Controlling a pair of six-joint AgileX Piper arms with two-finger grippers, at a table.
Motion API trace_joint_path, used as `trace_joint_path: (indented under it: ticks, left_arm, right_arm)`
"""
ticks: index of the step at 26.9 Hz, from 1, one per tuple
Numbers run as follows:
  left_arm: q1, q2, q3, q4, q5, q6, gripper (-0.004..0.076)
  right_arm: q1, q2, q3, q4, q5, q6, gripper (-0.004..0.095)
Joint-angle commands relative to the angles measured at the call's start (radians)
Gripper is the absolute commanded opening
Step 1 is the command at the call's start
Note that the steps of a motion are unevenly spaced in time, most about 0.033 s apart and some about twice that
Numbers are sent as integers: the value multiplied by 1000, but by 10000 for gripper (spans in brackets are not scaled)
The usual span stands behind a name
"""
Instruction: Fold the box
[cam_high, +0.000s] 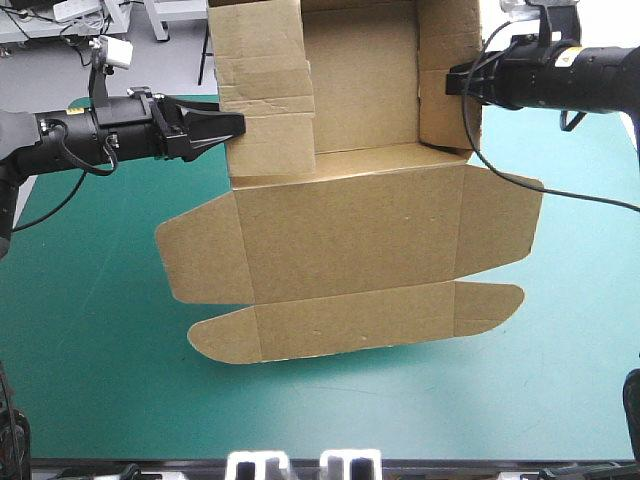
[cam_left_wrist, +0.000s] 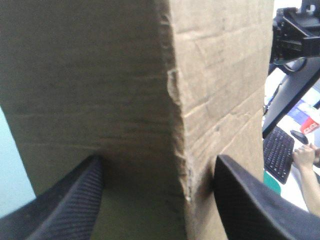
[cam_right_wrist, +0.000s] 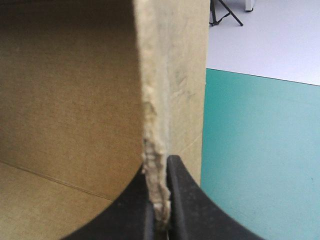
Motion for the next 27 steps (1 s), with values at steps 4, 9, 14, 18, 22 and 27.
trace_joint_path:
  ticks: [4,9,14,18,22,27]
  left_arm:
    - [-8,-30,-33,98,-104,-56,402]
    - [-8,-30,-33,151,-181,-76,388]
    - [-8,-30,-33,227,-254,-101,344]
    - [-8,-30,-33,241,-275,-134,127]
    - [-30,-30,-33,249,-224,-139,-8]
    - [-152,-30,-33,500,-188,-349,-8]
  right_arm:
    - [121,-37,-28,-29,-94,42,-11]
    - [188,-37,-28,-82,-94,65,-10]
    - [225,-37,-28,-104,-86,89,-10]
    - [254,-37,-28,-145,-68,117,-10]
    - [284,-37,-28,-224,-60,172,-10]
    - [287,-14,-28,-305,58,250,-11]
